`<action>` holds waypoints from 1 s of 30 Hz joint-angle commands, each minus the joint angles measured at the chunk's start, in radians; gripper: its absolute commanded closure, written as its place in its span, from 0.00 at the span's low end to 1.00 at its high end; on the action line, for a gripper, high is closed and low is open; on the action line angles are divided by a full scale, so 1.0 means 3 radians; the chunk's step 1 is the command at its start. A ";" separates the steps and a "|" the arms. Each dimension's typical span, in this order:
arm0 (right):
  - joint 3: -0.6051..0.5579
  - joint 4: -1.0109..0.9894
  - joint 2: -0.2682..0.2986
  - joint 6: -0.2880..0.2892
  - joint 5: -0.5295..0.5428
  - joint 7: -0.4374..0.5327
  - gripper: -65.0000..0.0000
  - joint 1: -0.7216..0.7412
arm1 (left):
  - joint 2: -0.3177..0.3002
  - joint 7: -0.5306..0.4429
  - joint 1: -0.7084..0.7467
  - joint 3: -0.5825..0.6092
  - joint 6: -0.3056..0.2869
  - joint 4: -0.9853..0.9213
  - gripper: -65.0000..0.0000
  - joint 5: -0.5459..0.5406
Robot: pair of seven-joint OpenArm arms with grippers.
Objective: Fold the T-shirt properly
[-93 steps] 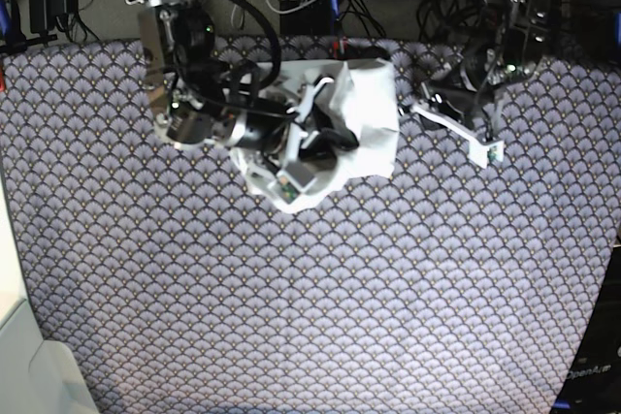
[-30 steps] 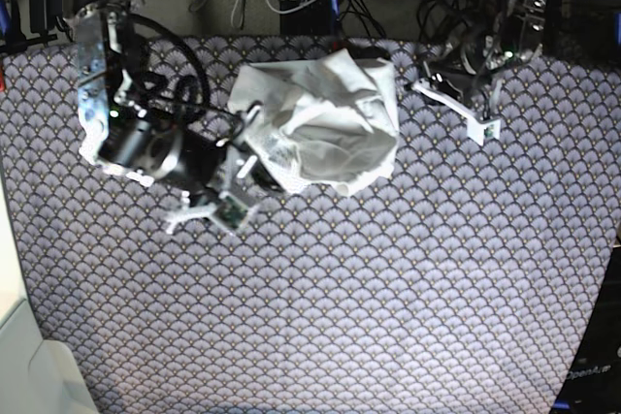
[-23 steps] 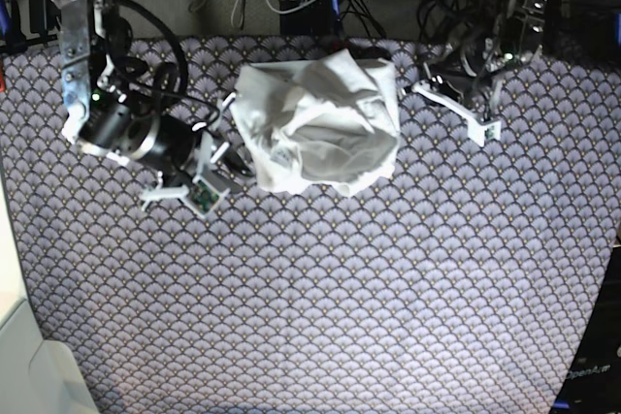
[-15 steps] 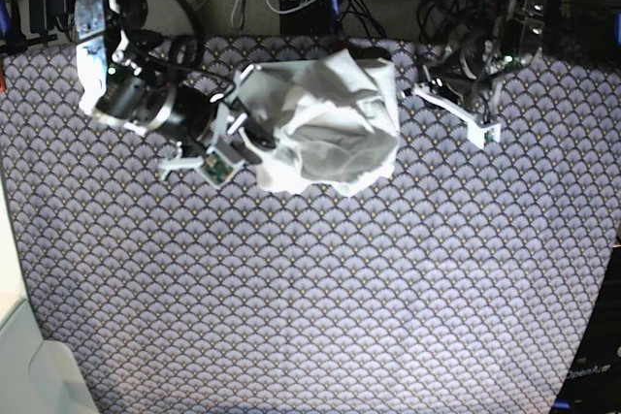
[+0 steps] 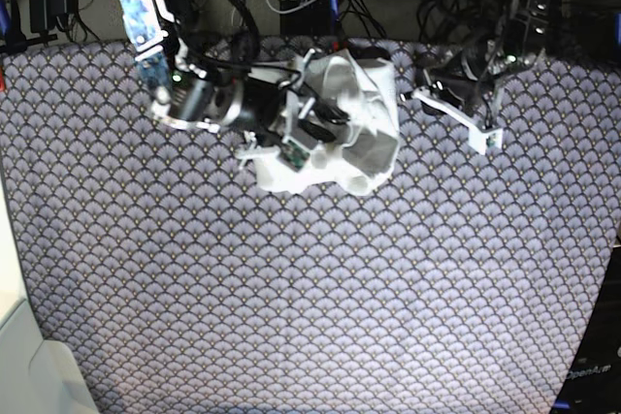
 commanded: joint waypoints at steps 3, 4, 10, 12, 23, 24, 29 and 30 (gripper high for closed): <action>-0.0101 -0.0153 -0.0007 0.0021 0.0078 0.0316 0.80 0.0103 | -0.0095 -0.0042 0.0002 -0.0019 0.0001 0.0140 0.99 -0.0010; -0.0121 -0.0225 -0.0007 0.0021 0.0078 0.0352 0.80 0.0123 | -0.0105 -0.0042 0.0023 -0.0019 0.0001 0.0145 0.99 -0.0010; -0.0336 -0.0588 -0.0161 0.0021 0.0083 0.0510 0.80 0.0159 | -0.0197 -0.0042 0.0130 -0.0336 -0.0004 0.0150 0.99 -0.0097; -0.0361 -0.0788 -0.0222 0.0021 0.0083 0.0674 0.80 0.0200 | -0.0203 -0.0042 0.0130 -0.0464 -0.0004 0.0150 0.99 -0.0215; -0.0505 -0.1192 -0.0412 0.0021 0.0083 0.0787 0.80 0.0543 | -0.0325 0.0249 0.0151 -0.0868 -0.0004 0.0150 0.99 -0.0527; -0.0546 -0.1146 -0.0412 0.0021 0.0083 0.0787 0.80 0.0563 | -0.0325 0.0259 0.0151 -0.0889 -0.0004 0.0150 0.99 -0.0527; -0.0638 -0.0793 -0.0299 0.0021 0.0083 0.0787 0.80 0.0481 | -0.0325 0.0259 0.0156 -0.0889 -0.0004 0.0150 0.99 -0.0527; -0.0617 -0.0716 -0.0294 0.0021 0.0083 0.0787 0.80 0.0456 | -0.0320 0.0259 0.0156 -0.0884 -0.0004 0.0150 0.99 -0.0527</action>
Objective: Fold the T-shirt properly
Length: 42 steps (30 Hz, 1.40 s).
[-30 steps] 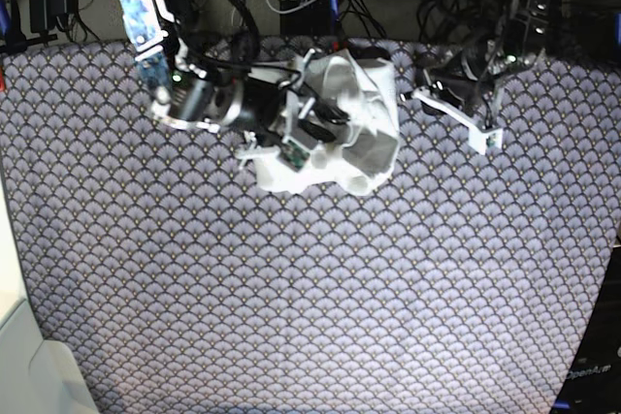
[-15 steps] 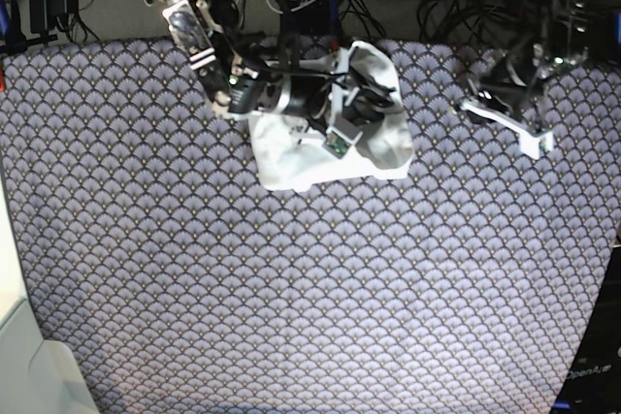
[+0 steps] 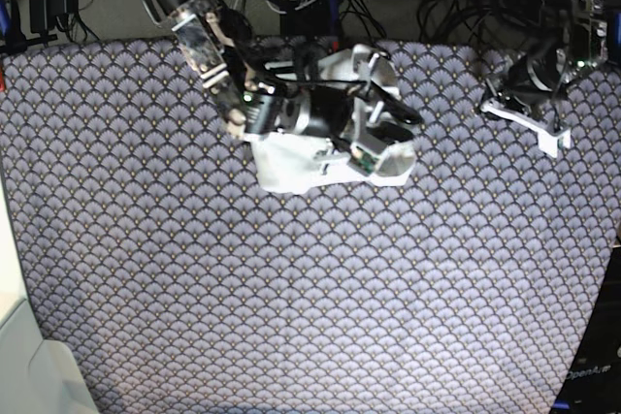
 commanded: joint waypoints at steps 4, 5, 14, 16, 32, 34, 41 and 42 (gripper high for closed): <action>0.0026 0.0436 0.0152 0.0016 0.0056 0.0086 0.80 -0.0010 | -0.0035 -0.0031 -0.0012 0.0002 -0.0005 0.0060 0.99 -0.0036; 0.0067 0.0558 0.0214 0.0016 0.0056 0.0086 0.80 -0.0025 | -0.0035 -0.0031 -0.0012 0.0007 -0.0005 0.0081 0.99 -0.0036; 0.0533 0.0901 0.0710 0.0016 0.0056 -0.0001 0.80 -0.0240 | -0.0030 -0.0031 -0.0012 0.0002 -0.0010 0.0075 0.99 -0.0036; 0.0543 0.0768 0.0710 0.0016 0.0056 0.0009 0.80 -0.0266 | -0.0030 -0.0031 -0.0012 0.0002 -0.0010 0.0075 0.99 -0.0036; 0.0272 -0.0464 0.0464 0.0016 0.0056 0.0628 0.80 -0.0092 | -0.0030 -0.0031 0.0009 0.0007 -0.0010 0.0081 0.99 -0.0036; 0.0272 -0.0546 0.0464 0.0016 0.0056 0.0700 0.80 -0.0087 | -0.0030 -0.0031 0.0009 0.0007 -0.0010 0.0081 0.99 -0.0036; 0.0303 -0.0050 0.0612 0.0016 0.0066 0.0679 0.80 -0.0122 | 0.0021 -0.0031 0.0009 0.0007 -0.0010 0.0086 0.99 -0.0041; 0.0308 0.0037 0.0623 0.0016 0.0071 0.0654 0.80 -0.0148 | 0.0067 -0.0031 0.0003 0.0007 -0.0010 0.0086 0.99 -0.0041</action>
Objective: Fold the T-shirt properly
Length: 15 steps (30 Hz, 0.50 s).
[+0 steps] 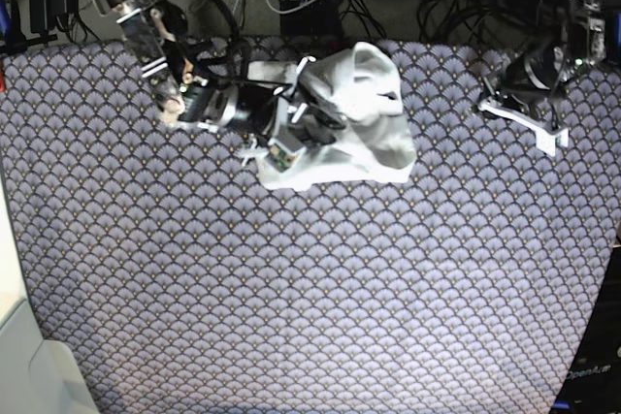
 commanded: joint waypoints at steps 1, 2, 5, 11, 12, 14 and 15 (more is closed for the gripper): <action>0.0017 0.0144 0.0002 0.0036 0.0062 0.0034 0.80 0.0022 | 0.0002 -0.0014 -0.0020 -0.0010 -0.0010 0.0063 0.99 -0.0042; 0.0057 0.0216 0.0018 0.0036 0.0057 -0.0032 0.80 0.0007 | 0.0023 -0.0009 -0.0025 -0.0010 -0.0010 0.0063 0.98 -0.0042; 0.0150 0.0359 0.0028 0.0036 0.0057 -0.0160 0.80 -0.0024 | 0.0089 -0.0009 -0.0030 -0.0010 -0.0010 0.0073 0.98 -0.0042; 0.0216 0.0395 0.0120 0.0036 0.0057 -0.0176 0.80 -0.0100 | 0.0248 -0.0009 -0.0014 -0.0015 -0.0010 0.0400 0.80 -0.0042; 0.0216 0.0395 0.0125 0.0036 0.0057 -0.0176 0.80 -0.0100 | 0.0283 -0.0009 -0.0020 -0.0020 -0.0010 0.0426 0.73 -0.0047; 0.0216 0.0395 0.0166 0.0036 0.0057 -0.0176 0.80 -0.0100 | 0.0340 0.0017 -0.0030 -0.0015 -0.0010 0.0441 0.54 -0.0083; 0.0216 0.0395 0.0191 0.0036 0.0062 -0.0176 0.80 -0.0100 | 0.0376 0.0068 -0.0035 -0.0035 -0.0010 0.0441 0.43 -0.0160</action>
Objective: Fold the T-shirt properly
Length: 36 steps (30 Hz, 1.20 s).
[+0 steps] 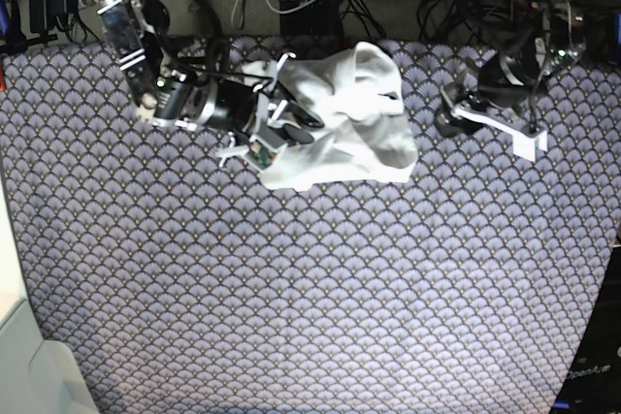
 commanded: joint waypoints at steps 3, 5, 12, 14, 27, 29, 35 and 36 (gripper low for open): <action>0.0015 0.0061 0.0050 0.0022 0.0048 0.0079 0.80 0.0047 | -0.0060 -0.0030 -0.0025 -0.0029 -0.0019 0.0066 0.16 -0.0403; 0.0020 0.0061 0.0127 0.0022 0.0064 0.0079 0.80 0.0047 | -0.0095 -0.0035 -0.0045 -0.0029 -0.0183 0.0051 0.03 -0.0633; 0.0020 0.0067 0.0189 0.0022 0.0059 0.0079 0.80 0.0037 | 0.0022 -0.0005 -0.0413 0.0089 -0.0500 -0.0236 0.00 -0.0710; 0.0020 0.0067 0.0229 0.0022 0.0048 0.0079 0.80 0.0022 | 0.0033 -0.0005 -0.0511 0.0170 -0.0500 -0.0456 0.00 -0.0710; 0.0148 0.0051 0.0255 0.0022 0.0048 0.0079 0.80 0.0037 | 0.0053 -0.0005 -0.0674 0.0733 -0.0505 -0.0936 0.00 -0.0511; 0.0179 0.0046 0.0255 0.0022 0.0048 0.0079 0.80 0.0037 | 0.0058 -0.0020 -0.0679 0.0789 -0.0510 -0.0993 0.00 -0.0388; 0.0245 0.0041 0.0255 0.0022 0.0043 0.0079 0.80 0.0022 | 0.0063 -0.0040 -0.0828 0.0984 -0.0525 -0.1289 0.08 -0.0337; 0.0245 0.0036 0.0255 0.0022 0.0043 0.0084 0.80 0.0011 | 0.0063 -0.0045 -0.0869 0.1009 -0.0525 -0.1325 0.18 -0.0337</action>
